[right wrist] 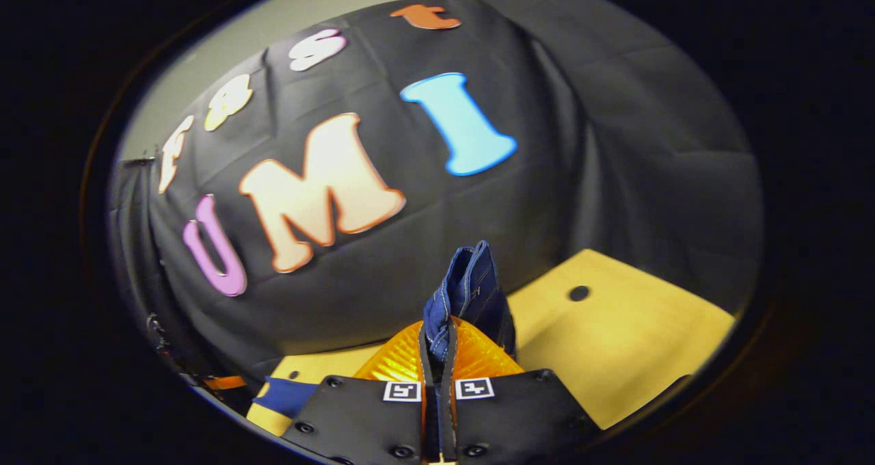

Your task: Grasp the waist and the cuffs of the jeans and fold them to make the two legs overlap; first hold the waist and fold one-third of the jeans toward the cuffs, then hold the cuffs and fold the remaining one-third in the same direction to finish folding.

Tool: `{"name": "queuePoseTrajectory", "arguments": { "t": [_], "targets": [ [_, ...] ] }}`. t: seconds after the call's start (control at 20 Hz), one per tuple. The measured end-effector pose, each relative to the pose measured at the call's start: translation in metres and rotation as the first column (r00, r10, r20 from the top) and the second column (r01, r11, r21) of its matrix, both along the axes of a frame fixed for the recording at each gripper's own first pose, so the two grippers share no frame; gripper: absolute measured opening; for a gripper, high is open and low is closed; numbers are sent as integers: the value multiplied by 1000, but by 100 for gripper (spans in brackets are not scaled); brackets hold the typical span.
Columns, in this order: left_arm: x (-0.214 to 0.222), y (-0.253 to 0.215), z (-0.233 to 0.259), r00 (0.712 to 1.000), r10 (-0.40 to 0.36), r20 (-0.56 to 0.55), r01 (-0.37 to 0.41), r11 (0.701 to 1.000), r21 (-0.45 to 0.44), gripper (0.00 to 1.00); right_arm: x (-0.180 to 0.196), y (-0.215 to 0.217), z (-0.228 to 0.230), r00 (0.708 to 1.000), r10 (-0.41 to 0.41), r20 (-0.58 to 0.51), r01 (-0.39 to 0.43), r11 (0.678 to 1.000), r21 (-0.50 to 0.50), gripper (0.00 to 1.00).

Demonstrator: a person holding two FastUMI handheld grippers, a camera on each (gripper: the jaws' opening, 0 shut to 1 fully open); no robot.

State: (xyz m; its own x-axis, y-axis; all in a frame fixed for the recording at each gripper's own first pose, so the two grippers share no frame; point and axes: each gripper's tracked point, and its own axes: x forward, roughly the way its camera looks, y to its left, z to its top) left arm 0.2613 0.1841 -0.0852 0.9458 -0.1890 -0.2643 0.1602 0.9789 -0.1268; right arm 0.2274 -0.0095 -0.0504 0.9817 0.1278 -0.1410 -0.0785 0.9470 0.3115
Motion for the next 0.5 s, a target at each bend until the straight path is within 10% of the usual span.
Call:
{"name": "queuePoseTrajectory", "arguments": {
  "t": [0.25, 0.5],
  "targets": [
    [-2, 26, -15, 1000, 6, -10, -6, 1000, -13, 94, 19, 128, -58, 962, 269, -40, -263, 958, 112, 4],
    [-2, 44, -13, 999, 19, 32, -19, 1000, -16, 94, 15, 217, -194, 889, 377, -262, -354, 926, 132, 4]
  ]
}}
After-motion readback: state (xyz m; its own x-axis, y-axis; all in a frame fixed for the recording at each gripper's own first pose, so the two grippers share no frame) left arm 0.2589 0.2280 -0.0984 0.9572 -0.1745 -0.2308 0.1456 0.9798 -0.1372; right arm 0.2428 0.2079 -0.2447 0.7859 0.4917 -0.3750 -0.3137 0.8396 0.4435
